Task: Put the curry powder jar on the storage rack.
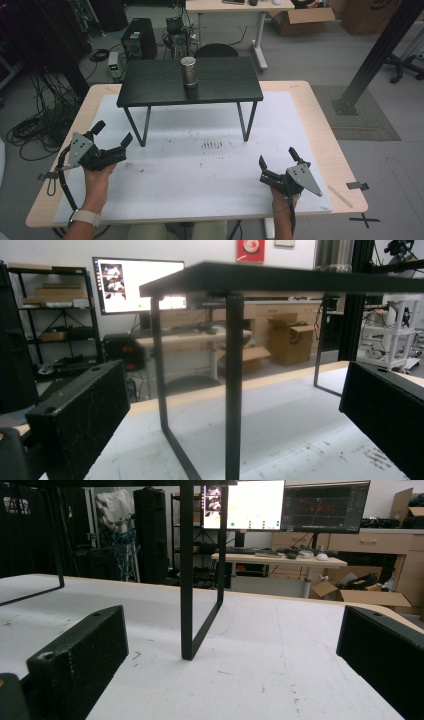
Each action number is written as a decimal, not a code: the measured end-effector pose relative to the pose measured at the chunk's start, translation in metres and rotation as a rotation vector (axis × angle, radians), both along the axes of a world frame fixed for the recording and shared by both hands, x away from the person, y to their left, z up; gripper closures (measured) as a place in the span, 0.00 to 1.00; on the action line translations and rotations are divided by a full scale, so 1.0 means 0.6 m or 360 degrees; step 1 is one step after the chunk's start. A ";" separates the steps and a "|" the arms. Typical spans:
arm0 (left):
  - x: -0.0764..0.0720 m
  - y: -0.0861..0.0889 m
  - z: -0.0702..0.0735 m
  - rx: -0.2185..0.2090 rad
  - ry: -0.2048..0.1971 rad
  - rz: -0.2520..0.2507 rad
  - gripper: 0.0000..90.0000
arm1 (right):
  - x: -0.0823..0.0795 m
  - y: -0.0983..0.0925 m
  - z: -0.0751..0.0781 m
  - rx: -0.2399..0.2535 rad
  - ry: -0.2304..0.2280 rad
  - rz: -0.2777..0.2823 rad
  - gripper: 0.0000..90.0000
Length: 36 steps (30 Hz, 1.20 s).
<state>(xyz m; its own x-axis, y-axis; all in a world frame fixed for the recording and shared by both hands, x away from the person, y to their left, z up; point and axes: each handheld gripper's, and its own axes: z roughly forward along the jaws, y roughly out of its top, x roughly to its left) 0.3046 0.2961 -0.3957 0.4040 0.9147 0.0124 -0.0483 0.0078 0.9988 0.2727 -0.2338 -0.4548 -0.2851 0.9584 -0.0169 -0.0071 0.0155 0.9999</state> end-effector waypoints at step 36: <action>0.001 0.001 -0.077 -0.0019 0.0089 0.0074 0.00 | -0.001 0.000 0.000 -0.0005 -0.0008 0.0013 0.00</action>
<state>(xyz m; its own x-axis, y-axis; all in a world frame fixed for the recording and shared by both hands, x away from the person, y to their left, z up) 0.3051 0.2967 -0.4420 0.3611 0.9323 -0.0201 0.0068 0.0190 0.9998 0.2722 -0.2336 -0.4549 -0.2928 0.9559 -0.0214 -0.0123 0.0186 0.9998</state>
